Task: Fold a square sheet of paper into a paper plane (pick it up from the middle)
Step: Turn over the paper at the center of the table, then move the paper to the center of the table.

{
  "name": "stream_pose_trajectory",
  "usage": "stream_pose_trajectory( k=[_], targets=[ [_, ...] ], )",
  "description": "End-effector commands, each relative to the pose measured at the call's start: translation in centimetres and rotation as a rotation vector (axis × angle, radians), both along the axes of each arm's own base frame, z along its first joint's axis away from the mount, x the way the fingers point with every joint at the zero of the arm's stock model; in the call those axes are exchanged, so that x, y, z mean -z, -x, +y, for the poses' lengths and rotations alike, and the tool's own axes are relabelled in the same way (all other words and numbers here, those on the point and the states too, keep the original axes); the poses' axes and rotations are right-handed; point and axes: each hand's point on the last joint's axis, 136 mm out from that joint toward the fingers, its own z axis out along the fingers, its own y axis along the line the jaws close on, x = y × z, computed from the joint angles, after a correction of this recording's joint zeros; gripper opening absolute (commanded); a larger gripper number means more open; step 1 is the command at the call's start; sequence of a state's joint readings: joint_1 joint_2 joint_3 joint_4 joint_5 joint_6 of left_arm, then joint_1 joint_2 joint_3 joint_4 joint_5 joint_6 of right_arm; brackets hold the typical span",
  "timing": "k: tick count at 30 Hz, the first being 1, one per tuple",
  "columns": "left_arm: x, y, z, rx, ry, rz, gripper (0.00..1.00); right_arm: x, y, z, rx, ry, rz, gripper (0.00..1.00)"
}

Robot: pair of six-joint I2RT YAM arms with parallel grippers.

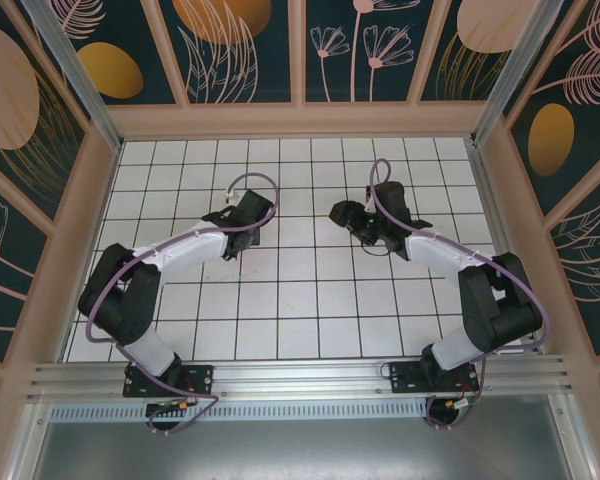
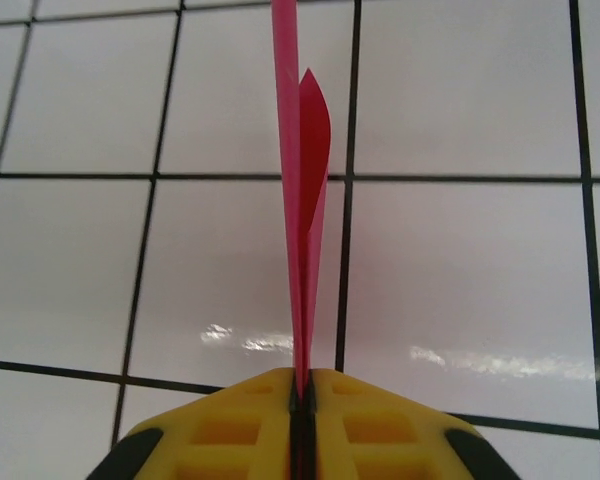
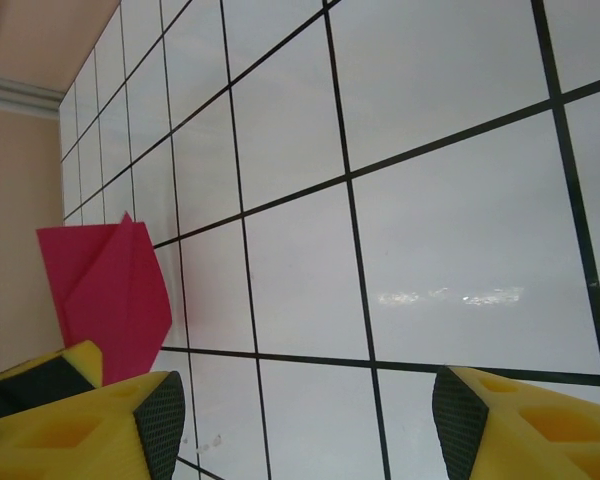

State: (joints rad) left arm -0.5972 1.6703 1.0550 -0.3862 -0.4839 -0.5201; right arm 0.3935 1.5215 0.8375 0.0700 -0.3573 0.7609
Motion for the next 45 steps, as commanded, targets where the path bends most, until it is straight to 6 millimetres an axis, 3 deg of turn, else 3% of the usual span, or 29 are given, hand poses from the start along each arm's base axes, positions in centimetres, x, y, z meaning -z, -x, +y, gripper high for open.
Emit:
stream_pose_trajectory(
  k=[1, 6, 9, 10, 12, 16, 18, 22, 24, 30, 36, 41, 45],
  targets=[
    [0.5, -0.1, -2.3, 0.056, 0.093, 0.021, 0.2, 1.6, 0.3, -1.0, 0.04, 0.02, 0.049, 0.69],
    [1.7, 0.1, -5.5, 0.136, 0.248, 0.061, 0.33, 2.0, 0.4, -1.1, 0.044, 0.025, 0.061, 0.69],
    [1.8, 0.3, -6.8, 0.171, 0.32, 0.074, 0.39, 2.0, 0.4, -1.1, 0.046, 0.025, 0.064, 0.69],
    [2.9, 0.4, -7.0, 0.173, 0.325, 0.1, 0.4, 2.0, 0.4, -1.1, 0.047, 0.026, 0.065, 0.69],
    [3.1, 0.5, -7.6, 0.188, 0.37, 0.112, 0.44, 2.1, 0.4, -1.2, 0.049, 0.027, 0.066, 0.69],
    [2.3, 0.5, -8.8, 0.232, 0.492, 0.115, 0.51, 2.0, 0.5, -0.9, 0.04, 0.027, 0.065, 0.69],
    [-0.2, 0.1, -9.4, 0.258, 0.579, 0.068, 0.55, 1.9, 0.7, -0.4, 0.027, 0.029, 0.057, 0.69],
    [-2.2, 0.0, -7.5, 0.218, 0.672, 0.007, 0.64, 1.6, 1.0, 2.2, -0.03, 0.042, 0.029, 0.66],
    [-2.9, -0.4, -5.3, 0.152, 0.677, -0.038, 0.67, 1.6, 1.3, 4.6, -0.08, 0.06, 0.021, 0.6],
    [-2.4, -0.3, 1.1, -0.064, 0.626, -0.115, 0.8, 2.6, 2.5, 12.5, -0.228, 0.069, 0.029, 0.34],
    [-1.7, 0.8, 5.5, -0.216, 0.616, -0.156, 0.93, 3.8, 3.5, 19.0, -0.343, 0.086, 0.047, 0.25],
    [-1.5, 1.3, 6.8, -0.254, 0.618, -0.167, 0.97, 5.2, 3.4, 21.3, -0.383, 0.098, 0.074, 0.25],
    [-1.4, 1.4, 7.0, -0.258, 0.616, -0.168, 0.98, 7.1, 2.8, 21.3, -0.38, 0.157, 0.108, 0.25]
  ],
)
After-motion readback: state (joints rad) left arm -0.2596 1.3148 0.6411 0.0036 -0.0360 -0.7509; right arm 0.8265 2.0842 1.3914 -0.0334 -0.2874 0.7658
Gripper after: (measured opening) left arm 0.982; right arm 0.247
